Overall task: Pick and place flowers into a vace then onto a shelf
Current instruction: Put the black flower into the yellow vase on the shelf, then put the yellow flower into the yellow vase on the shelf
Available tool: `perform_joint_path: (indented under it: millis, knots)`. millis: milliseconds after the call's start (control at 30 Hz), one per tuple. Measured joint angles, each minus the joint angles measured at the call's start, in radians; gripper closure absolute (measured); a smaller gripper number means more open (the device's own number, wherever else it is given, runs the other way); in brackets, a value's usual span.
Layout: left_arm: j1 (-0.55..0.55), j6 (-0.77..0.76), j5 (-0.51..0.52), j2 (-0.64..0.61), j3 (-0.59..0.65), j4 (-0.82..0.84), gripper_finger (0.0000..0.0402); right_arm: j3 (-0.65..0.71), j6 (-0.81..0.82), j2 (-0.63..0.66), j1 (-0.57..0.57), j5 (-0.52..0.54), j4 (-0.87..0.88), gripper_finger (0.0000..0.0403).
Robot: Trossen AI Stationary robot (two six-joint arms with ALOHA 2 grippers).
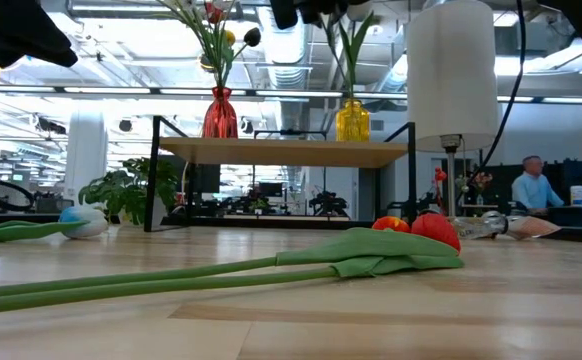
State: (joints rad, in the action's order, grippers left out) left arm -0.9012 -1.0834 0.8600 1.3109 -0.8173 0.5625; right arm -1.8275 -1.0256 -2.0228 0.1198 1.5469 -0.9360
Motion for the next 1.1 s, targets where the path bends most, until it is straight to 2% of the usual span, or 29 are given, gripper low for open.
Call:
perform_joint_path:
  millis: [267, 467, 800, 1100]
  knots:
    - [0.0, 0.001, 0.0, 0.0, 0.0, 0.0, 0.033, 0.0, 0.004, 0.0, -0.034, 0.023, 0.0, 0.0212]
    - [0.0, 0.004, 0.0, 0.0, 0.0, 0.0, 0.033, 0.0, 0.004, 0.0, -0.083, 0.023, 0.0, 0.0181]
    - [0.0, 0.005, 0.001, 0.0, 0.0, 0.001, 0.033, 0.0, -0.017, 0.0, -0.176, 0.021, 0.0, 0.0176]
    - [0.0, 0.005, 0.002, 0.0, 0.0, 0.001, 0.033, 0.001, -0.062, 0.007, -0.318, -0.04, -0.001, 0.0177]
